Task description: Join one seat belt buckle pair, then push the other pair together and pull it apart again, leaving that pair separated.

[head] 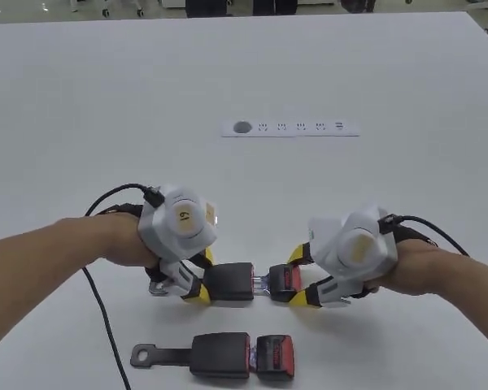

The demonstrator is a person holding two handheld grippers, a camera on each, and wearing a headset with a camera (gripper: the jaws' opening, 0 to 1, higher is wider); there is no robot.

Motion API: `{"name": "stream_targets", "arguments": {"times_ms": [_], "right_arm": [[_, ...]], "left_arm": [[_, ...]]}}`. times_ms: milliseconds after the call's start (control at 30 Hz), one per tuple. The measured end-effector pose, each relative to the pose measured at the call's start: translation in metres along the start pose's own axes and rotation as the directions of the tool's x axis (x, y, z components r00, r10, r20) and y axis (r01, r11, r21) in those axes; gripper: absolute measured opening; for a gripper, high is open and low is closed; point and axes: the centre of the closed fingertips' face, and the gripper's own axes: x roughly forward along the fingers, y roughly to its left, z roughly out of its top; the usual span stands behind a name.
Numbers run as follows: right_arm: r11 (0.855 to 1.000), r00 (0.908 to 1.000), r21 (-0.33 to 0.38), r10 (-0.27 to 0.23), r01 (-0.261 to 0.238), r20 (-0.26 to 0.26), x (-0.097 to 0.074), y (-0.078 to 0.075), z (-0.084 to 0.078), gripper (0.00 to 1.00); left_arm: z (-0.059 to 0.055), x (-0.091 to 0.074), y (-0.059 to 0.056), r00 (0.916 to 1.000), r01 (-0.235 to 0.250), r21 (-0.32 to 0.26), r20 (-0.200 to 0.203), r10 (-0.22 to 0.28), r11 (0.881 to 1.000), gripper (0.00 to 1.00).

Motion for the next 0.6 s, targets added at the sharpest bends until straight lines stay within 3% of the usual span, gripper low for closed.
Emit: {"name": "stream_targets", "arguments": {"times_ms": [233,467,600], "right_arm": [[1.000,1.0000,-0.017,0.001,-0.001,0.004,0.0006,-0.0023,-0.0010,0.30],[1.000,1.0000,0.012,-0.006,0.006,0.003,0.0046,-0.0044,0.0002,0.29],[0.999,0.9998,0.030,-0.020,0.020,0.000,0.0063,-0.0045,0.0031,0.29]], "left_arm": [[-0.0004,0.0000,0.0012,1.0000,-0.007,0.010,-0.001,0.007,1.000,0.30],[0.0004,-0.0007,0.0002,0.9994,-0.018,-0.005,0.029,0.018,1.000,0.30],[0.0007,0.0001,0.0014,0.9999,-0.014,0.016,0.004,0.014,1.000,0.30]]}}
